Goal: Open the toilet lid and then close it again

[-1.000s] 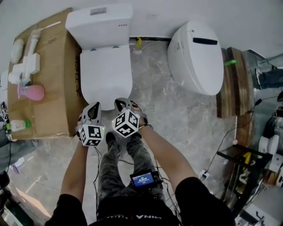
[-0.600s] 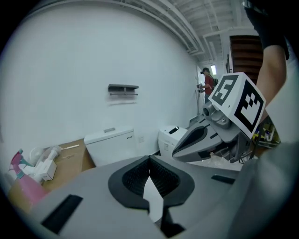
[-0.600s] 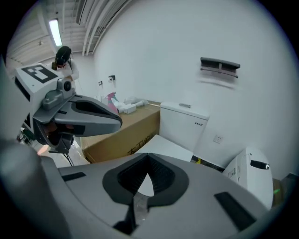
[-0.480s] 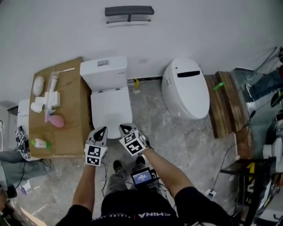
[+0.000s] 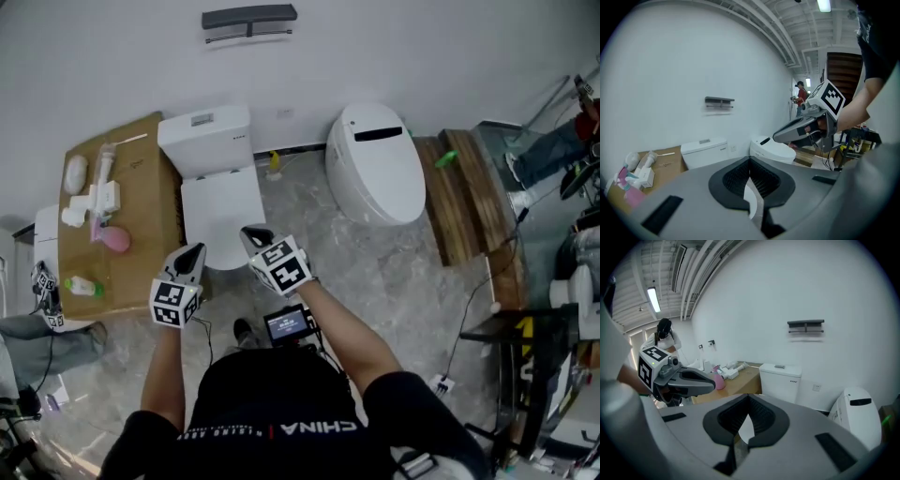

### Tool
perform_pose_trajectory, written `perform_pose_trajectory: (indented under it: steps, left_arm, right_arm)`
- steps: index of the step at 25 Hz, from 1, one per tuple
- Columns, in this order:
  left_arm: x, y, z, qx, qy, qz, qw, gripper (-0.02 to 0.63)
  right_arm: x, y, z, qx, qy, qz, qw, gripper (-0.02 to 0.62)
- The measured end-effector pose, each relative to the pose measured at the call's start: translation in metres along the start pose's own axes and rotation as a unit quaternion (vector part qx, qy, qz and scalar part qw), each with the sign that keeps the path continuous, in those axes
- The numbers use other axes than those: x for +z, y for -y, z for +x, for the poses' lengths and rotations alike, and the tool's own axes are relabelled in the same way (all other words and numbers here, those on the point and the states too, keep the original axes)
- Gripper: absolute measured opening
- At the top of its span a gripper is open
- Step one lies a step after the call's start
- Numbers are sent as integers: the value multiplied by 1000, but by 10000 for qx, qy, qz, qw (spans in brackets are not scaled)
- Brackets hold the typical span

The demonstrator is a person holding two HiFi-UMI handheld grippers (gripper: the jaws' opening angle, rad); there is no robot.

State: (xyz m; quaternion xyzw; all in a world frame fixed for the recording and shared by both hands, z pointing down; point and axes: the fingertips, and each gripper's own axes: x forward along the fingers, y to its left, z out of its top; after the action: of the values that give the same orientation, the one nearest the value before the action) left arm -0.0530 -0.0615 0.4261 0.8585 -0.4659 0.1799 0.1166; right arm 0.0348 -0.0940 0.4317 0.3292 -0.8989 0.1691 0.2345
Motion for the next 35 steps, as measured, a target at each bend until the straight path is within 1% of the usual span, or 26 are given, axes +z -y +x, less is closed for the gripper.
perform_pose_trajectory:
  steps: [3,7,10,13,15,17,21,24,27,30,32,34,35]
  left_arm:
    - [-2,9,-3,-25,-25,-43,10000,9]
    - [-1,19,-6,-49,-86,-46,9999,9]
    - [1,28,-6,-27,-106,-112,9999,9]
    - [-3,43,-6,77,-233,-112,9996,9]
    - [-10,52,-5,176,-357,-100,9992,9]
    - [-20,62,-6,228,-427,-170,9987,9]
    - [-42,86,-18,156,-535,-319,9979,9]
    - [-50,92,-33,96,-505,-341,9981,9]
    - [-50,92,-56,70,-417,-274,9987,9]
    - [-59,96,-86,-4,-377,-108,9992,9]
    - [-75,98,-109,9,-484,145,9987,9]
    - [-91,100,-133,58,-582,430,9974,11]
    - [-96,102,-145,43,-572,508,9971,9]
  right_arm:
    - [7,2,-9,-28,161,-6,9999,14]
    - [3,2,-18,-14,146,-39,9999,14]
    - [-4,4,-24,79,131,-84,9998,14]
    - [-17,5,-36,231,2,-68,9997,14]
    - [-26,10,-40,228,-26,-59,9997,14]
    - [-38,13,-42,244,-47,-36,9997,14]
    - [-65,6,-52,295,-154,-17,9994,14]
    - [-78,-3,-62,246,-193,25,9995,14]
    - [-85,-18,-71,153,-212,47,9996,14]
    - [-91,-37,-81,-35,-160,124,9998,14]
    - [-95,-59,-86,-157,-106,105,9998,14]
    - [-99,-84,-91,-278,-73,-88,9995,14]
    - [-102,-96,-93,-334,-75,-183,9992,14]
